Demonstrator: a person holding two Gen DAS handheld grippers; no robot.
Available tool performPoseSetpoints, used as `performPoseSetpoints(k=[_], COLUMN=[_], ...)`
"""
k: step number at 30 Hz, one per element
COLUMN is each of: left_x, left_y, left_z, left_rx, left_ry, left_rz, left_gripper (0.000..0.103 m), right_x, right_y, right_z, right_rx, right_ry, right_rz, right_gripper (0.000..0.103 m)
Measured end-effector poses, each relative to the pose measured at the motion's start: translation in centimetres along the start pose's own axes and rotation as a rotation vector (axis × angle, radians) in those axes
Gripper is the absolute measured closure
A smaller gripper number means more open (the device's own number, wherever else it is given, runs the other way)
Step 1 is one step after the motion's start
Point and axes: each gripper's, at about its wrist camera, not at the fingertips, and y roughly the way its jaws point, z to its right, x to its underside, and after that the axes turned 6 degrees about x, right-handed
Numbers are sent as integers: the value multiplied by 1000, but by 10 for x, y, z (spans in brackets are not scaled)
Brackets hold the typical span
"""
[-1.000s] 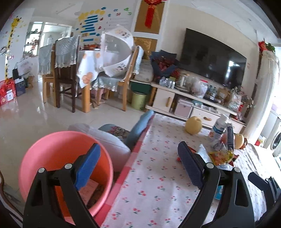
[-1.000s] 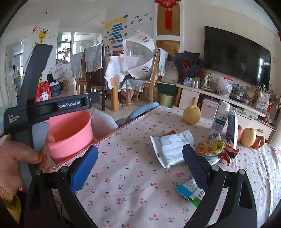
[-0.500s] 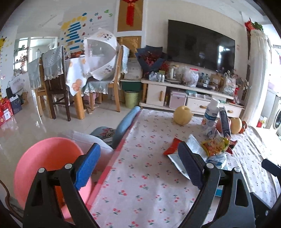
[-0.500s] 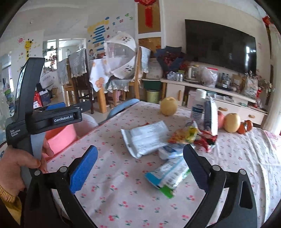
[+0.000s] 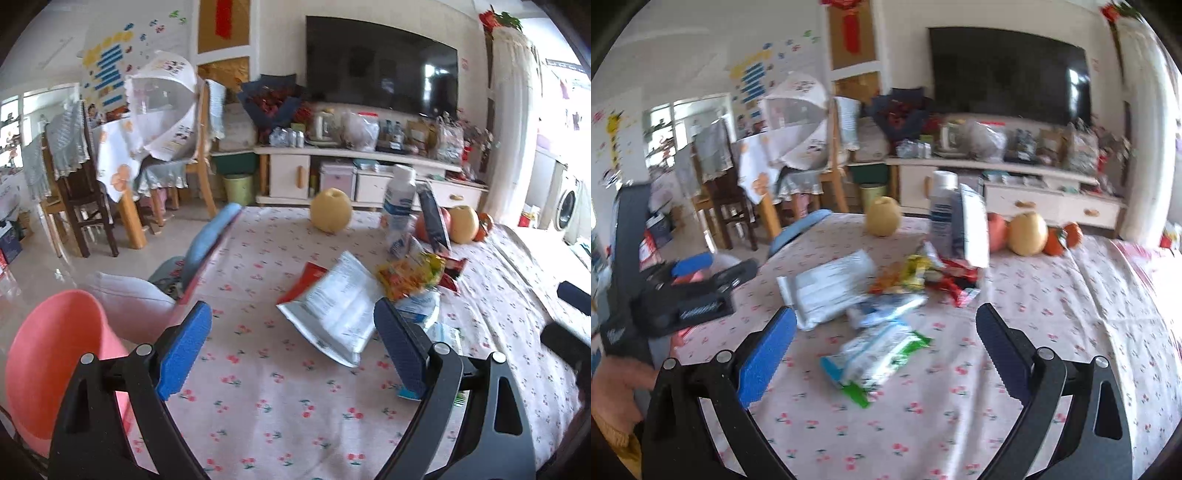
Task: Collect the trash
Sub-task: 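Move both tools back toward the table and remaining wrappers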
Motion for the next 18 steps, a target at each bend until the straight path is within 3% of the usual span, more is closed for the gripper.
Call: performPoseSetpoints(k=[10,18], left_x=[9,23], left_y=[27,56], left_z=[46,91], left_rx=[207,277], left_ry=[22,92], left_rz=[-117,-231], left_gripper=[13,13], right_x=[-10,-12], right_y=[12,55], right_z=[78,112], right_rx=[73,9], right_ry=[127,204], right_rz=[-17,-132], right_gripper=[6,6])
